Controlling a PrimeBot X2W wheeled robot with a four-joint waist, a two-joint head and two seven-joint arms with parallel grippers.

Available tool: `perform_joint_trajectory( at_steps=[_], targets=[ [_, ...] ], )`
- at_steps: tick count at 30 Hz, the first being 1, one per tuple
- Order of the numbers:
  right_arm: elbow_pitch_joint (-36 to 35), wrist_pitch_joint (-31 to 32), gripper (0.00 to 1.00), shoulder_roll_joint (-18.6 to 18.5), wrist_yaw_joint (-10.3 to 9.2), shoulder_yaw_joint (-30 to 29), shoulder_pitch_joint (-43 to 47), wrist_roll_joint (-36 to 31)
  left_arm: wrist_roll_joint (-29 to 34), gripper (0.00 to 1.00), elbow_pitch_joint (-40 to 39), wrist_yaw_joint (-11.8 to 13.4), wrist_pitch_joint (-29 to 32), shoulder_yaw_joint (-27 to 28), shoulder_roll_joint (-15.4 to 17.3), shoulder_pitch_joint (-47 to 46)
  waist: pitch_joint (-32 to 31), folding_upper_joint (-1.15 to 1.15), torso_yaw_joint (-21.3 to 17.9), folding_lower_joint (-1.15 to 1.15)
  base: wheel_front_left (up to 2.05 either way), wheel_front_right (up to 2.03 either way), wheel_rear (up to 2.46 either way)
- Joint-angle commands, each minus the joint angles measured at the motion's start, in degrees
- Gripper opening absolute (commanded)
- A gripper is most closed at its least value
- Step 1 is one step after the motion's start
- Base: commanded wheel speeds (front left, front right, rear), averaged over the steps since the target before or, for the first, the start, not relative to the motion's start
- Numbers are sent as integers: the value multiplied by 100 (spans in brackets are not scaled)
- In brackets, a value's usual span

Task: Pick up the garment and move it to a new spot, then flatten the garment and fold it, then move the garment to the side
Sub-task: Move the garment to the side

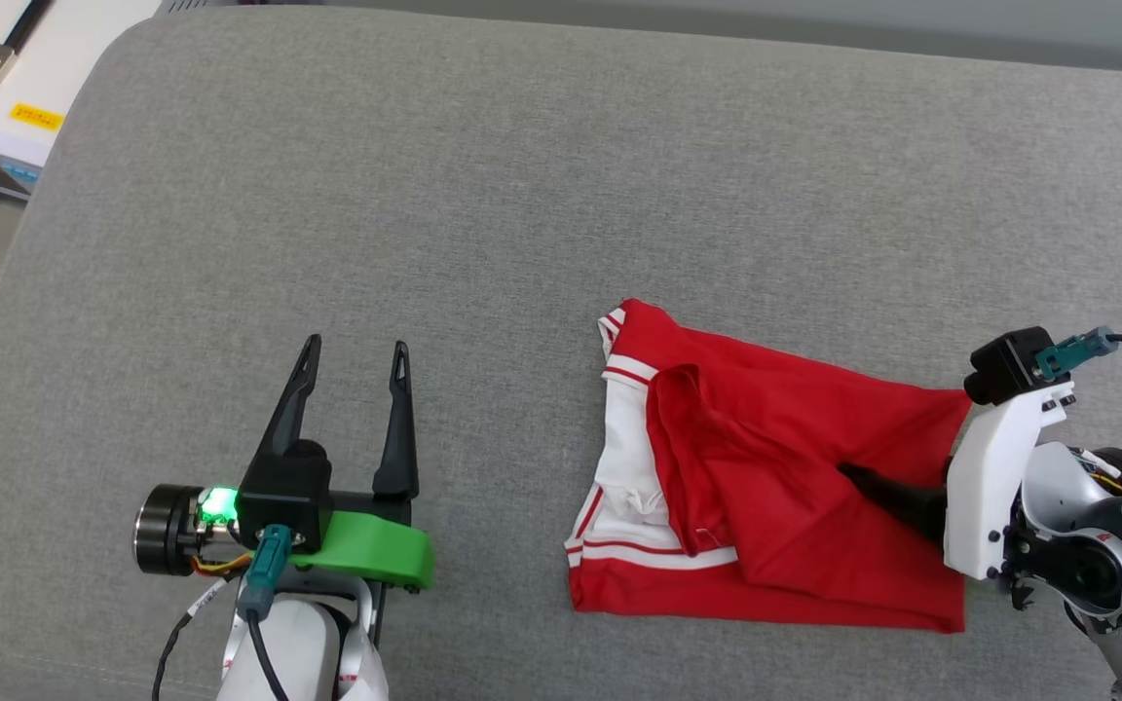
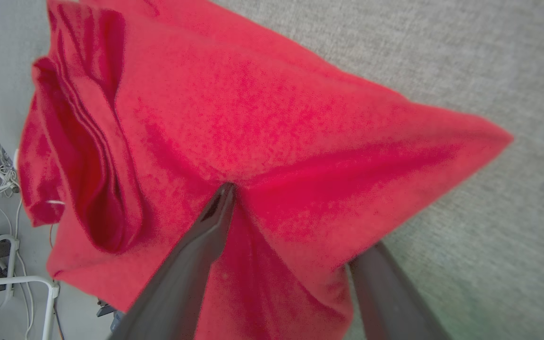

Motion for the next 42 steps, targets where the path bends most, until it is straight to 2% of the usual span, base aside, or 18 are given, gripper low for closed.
perform_joint_trajectory(
  at_steps=[1, 2, 8, 12, 18, 25, 32, 35, 42],
  targets=[
    [134, -109, 46, 75, -3, 175, 7, 48, -1, 100, 26, -22, -34, 4, -31, -74, 13, 0, 51, 0, 0, 0, 0],
    [140, -207, 0, 54, -3, 227, -16, 52, -3, 100, 34, -20, -34, 11, -34, -66, -6, 0, 53, 0, 0, 0, 0],
    [-110, -876, 0, -324, -3, 631, -308, -42, 1, 100, 71, 5, -34, 93, -20, 77, -225, 0, -45, 0, 0, 0, 0],
    [-419, -1243, 0, -606, -3, 843, -595, -196, -1, 100, 46, 12, -34, 116, -27, 181, -378, 0, -245, 0, 0, 0, 0],
    [-990, -1387, 0, -1125, -3, 1239, -1043, -570, 15, 100, -5, 0, -34, 131, -25, 272, -420, 0, -804, 0, 0, 0, 0],
    [-1360, -1286, 0, -1533, -3, 1334, -1259, -495, 63, 100, -101, -3, -34, 159, 17, 203, -265, 0, -1612, 0, 0, 0, 0],
    [-1018, -1405, 0, -1806, -3, 1121, -1369, -513, 152, 100, -234, -31, -34, 177, 165, 2, 155, 0, -2142, 0, 0, 0, 0],
    [-669, -1451, 0, -1911, -3, 985, -1470, -555, 182, 100, -313, -38, -34, 197, 245, -119, 387, 0, -2210, 0, 0, 0, 0],
    [495, -1577, 0, -2414, -3, 839, -2039, -915, 235, 100, -572, -72, -34, 220, 433, -449, 988, 0, -2143, 0, 0, 0, 0]
  ],
)
